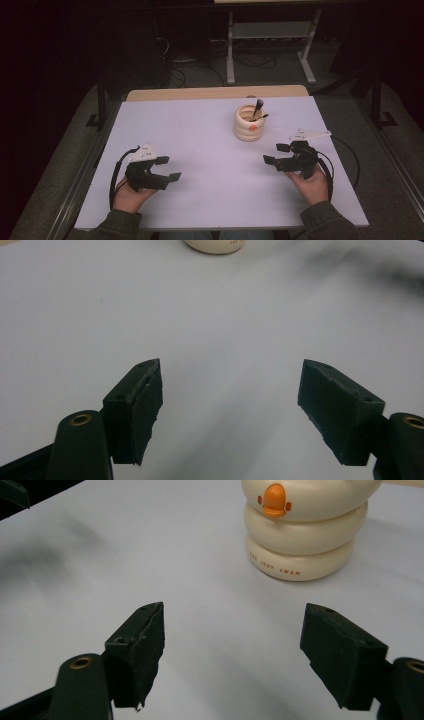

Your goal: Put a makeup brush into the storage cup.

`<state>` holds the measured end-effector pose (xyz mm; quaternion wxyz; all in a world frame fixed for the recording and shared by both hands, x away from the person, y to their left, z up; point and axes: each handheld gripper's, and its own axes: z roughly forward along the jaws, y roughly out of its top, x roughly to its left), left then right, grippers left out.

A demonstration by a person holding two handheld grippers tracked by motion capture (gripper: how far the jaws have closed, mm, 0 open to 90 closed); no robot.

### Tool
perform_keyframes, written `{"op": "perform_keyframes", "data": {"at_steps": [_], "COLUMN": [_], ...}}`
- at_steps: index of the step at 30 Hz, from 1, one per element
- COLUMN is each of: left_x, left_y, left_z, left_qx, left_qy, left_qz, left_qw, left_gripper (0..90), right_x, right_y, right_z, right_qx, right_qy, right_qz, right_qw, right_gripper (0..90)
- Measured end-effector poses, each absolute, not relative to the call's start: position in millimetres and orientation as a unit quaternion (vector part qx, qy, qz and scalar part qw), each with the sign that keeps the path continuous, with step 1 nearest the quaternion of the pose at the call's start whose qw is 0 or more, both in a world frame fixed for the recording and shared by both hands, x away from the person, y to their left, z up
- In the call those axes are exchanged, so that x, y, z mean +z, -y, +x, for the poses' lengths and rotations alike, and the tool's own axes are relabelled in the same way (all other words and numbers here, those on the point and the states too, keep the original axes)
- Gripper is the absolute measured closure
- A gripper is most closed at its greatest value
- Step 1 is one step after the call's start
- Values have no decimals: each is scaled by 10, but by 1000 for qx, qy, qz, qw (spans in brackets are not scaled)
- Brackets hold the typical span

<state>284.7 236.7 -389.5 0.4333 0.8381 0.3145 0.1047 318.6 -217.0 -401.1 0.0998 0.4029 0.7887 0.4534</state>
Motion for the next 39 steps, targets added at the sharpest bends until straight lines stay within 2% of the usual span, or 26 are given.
{"op": "perform_keyframes", "data": {"at_steps": [23, 39], "left_x": [-3996, -4065], "left_y": [-2455, -2473], "left_z": [2700, 2643], "left_qx": [107, 100], "left_qy": [-327, -315], "left_qz": [835, 849], "left_qw": [430, 412], "left_gripper": [181, 175], "right_x": [-4075, -4095], "right_y": [2113, 2142], "right_z": [2901, 2781], "right_qx": [448, 453], "right_qy": [-794, -788], "right_qz": [391, 396], "right_qw": [128, 131], "right_gripper": [143, 142]}}
